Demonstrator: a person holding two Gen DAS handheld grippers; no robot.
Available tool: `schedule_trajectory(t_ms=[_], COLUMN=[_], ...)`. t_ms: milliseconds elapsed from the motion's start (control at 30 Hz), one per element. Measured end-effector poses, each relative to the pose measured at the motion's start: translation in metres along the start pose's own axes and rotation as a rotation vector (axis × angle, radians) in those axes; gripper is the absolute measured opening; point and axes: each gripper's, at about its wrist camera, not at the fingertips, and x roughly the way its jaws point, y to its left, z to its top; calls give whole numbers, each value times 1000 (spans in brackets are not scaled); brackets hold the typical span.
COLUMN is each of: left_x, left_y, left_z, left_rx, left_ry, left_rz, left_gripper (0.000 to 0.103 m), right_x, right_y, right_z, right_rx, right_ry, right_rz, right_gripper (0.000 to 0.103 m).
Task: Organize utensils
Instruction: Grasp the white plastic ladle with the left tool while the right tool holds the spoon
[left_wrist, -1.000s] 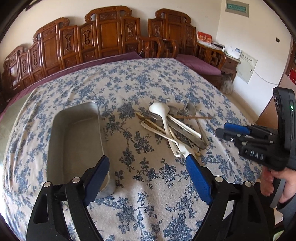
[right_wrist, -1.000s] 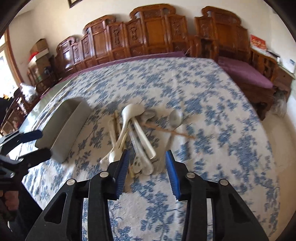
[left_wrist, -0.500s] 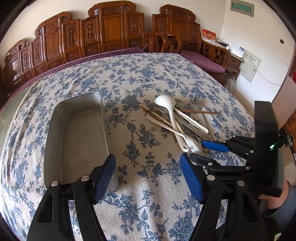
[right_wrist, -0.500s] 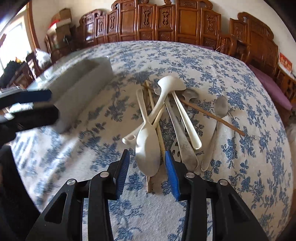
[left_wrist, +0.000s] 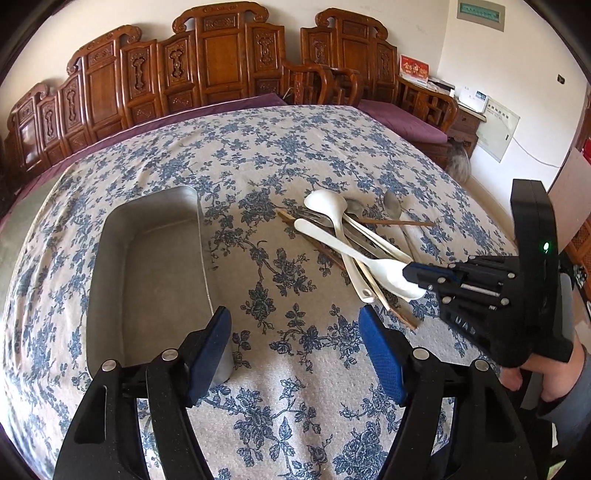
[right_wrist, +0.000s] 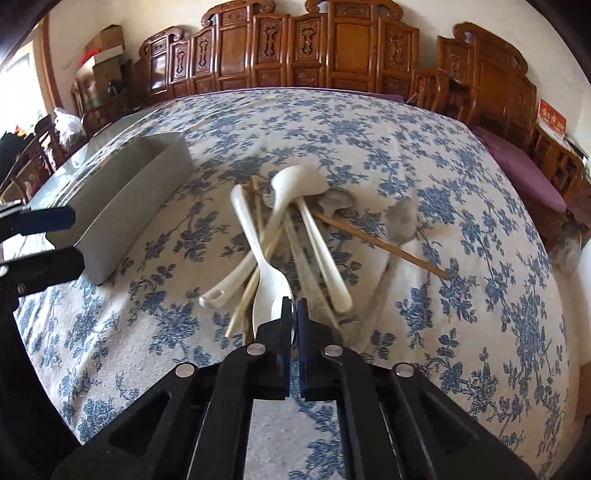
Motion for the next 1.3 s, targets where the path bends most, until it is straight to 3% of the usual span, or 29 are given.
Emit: schedule_trajectory(t_ms=[233,433,700,833,900,1100,1300], left_x=[16,43,81,87,90,86,62], left_y=[-14,-36,-52,-51,-50,-43,-34], left_z=[9,18,14,14,15,14,17], left_rx=[19,51,40,10,3,0,31], left_ry=[18,56,137,139,151,139,74], left_rz=[-22,-52,-73,-85,-83,-63,-24], left_gripper=[69,60,37,30,16,14,13], right_x=[-22,-37,-40,-41,-41,-39,-41], right_y=[-24,-52,-71,-70,-69,-68,-63], right_z=[2,1,0,0,0,0,2], right_rx=[68,127,174,174,171,162,148], right_ry=[-30,-49,-61,-65,-64,-58,-66], right_rz=[-14,-50,-43,-37,-36,-34,-33], right_gripper=[3,3,4,4,4,4,4])
